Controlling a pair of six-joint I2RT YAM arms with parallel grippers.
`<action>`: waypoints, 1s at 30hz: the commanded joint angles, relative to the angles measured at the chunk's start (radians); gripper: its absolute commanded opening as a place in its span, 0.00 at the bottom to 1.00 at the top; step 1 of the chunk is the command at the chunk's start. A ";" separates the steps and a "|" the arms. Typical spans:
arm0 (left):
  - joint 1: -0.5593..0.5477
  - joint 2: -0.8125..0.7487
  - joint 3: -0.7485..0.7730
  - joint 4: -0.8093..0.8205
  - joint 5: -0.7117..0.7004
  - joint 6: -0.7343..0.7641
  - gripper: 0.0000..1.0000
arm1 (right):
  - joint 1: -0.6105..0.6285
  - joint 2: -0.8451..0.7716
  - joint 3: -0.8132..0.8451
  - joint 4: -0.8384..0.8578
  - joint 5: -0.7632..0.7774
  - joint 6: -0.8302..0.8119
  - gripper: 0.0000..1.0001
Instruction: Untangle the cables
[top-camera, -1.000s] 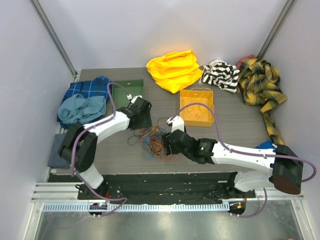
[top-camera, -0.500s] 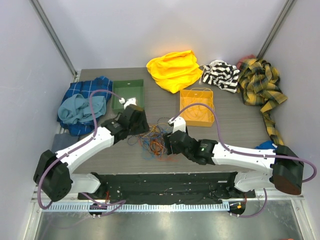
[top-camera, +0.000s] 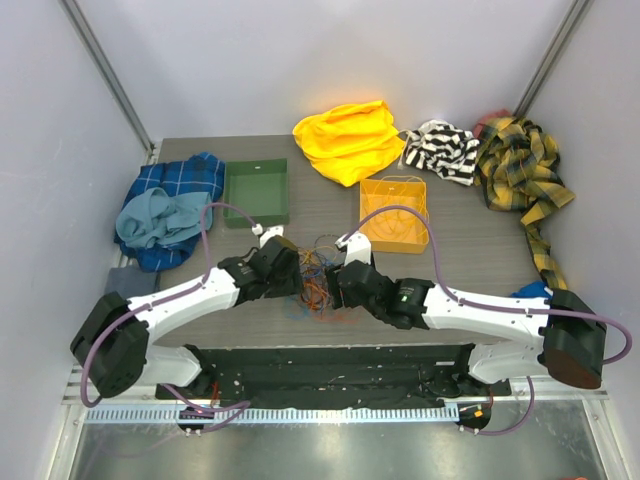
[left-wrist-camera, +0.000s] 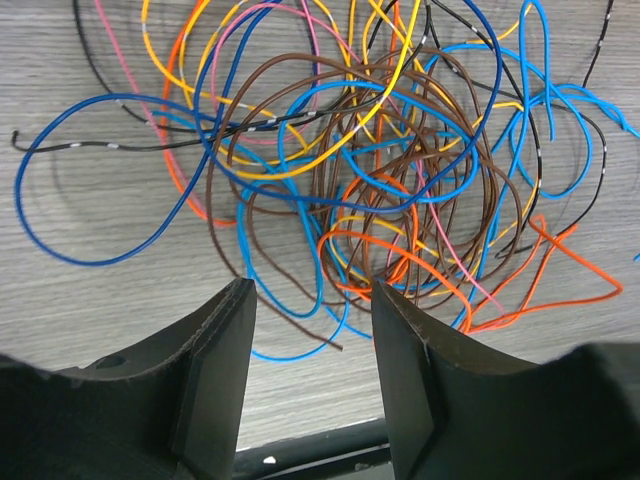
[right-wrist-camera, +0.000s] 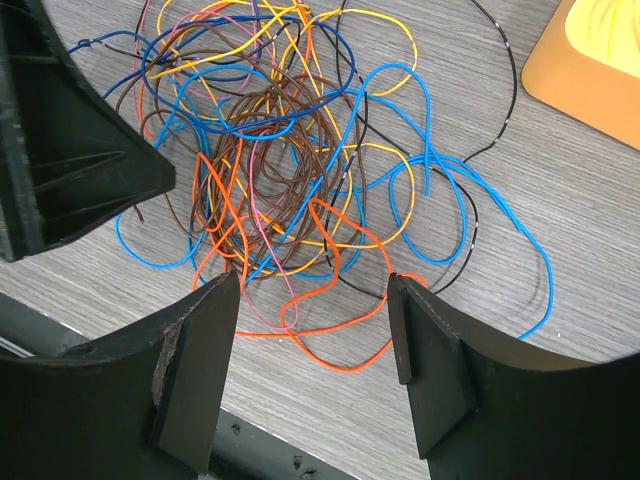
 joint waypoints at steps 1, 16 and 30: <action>0.000 0.029 0.024 0.075 0.003 -0.004 0.54 | 0.006 -0.031 0.013 0.024 0.032 0.022 0.68; -0.001 0.122 0.033 0.116 -0.010 -0.001 0.45 | 0.006 -0.064 -0.029 0.021 0.036 0.034 0.68; -0.001 0.001 0.022 0.079 -0.042 -0.007 0.00 | 0.004 -0.072 -0.035 0.018 0.032 0.040 0.67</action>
